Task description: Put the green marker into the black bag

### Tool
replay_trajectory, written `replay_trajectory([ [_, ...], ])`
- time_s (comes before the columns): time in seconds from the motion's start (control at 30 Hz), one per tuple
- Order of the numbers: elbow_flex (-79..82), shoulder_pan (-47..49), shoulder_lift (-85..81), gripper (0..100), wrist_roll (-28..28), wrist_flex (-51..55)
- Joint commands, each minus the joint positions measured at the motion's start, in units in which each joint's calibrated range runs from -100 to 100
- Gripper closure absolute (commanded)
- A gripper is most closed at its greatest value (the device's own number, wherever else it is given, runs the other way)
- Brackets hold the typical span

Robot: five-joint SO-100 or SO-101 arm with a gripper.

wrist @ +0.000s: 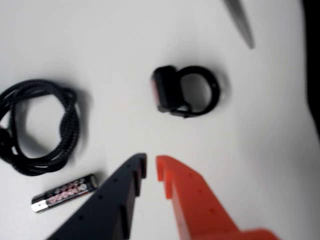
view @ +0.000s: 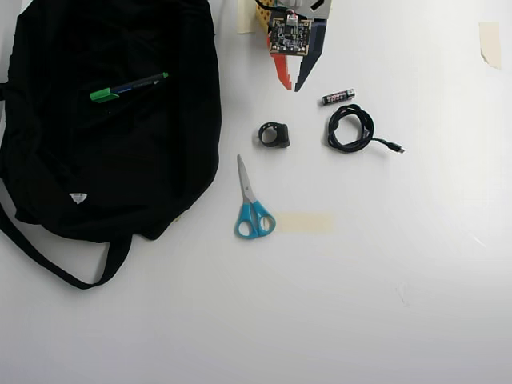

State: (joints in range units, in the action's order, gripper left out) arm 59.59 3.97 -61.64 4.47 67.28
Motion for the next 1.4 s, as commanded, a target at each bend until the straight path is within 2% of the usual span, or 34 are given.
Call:
replay_trajectory([
  [0.0, 6.18, 3.06, -8.56, 98, -0.22, -0.79],
  [0.37, 20.91, 3.36, -27.48, 98, -0.64, -0.10],
  [0.57, 27.83, 3.51, -37.61, 98, -0.64, 4.72],
  [1.13, 39.60, 3.51, -38.02, 98, -0.17, 4.72],
  [1.37, 39.69, 3.14, -38.02, 98, -0.27, 4.64],
])
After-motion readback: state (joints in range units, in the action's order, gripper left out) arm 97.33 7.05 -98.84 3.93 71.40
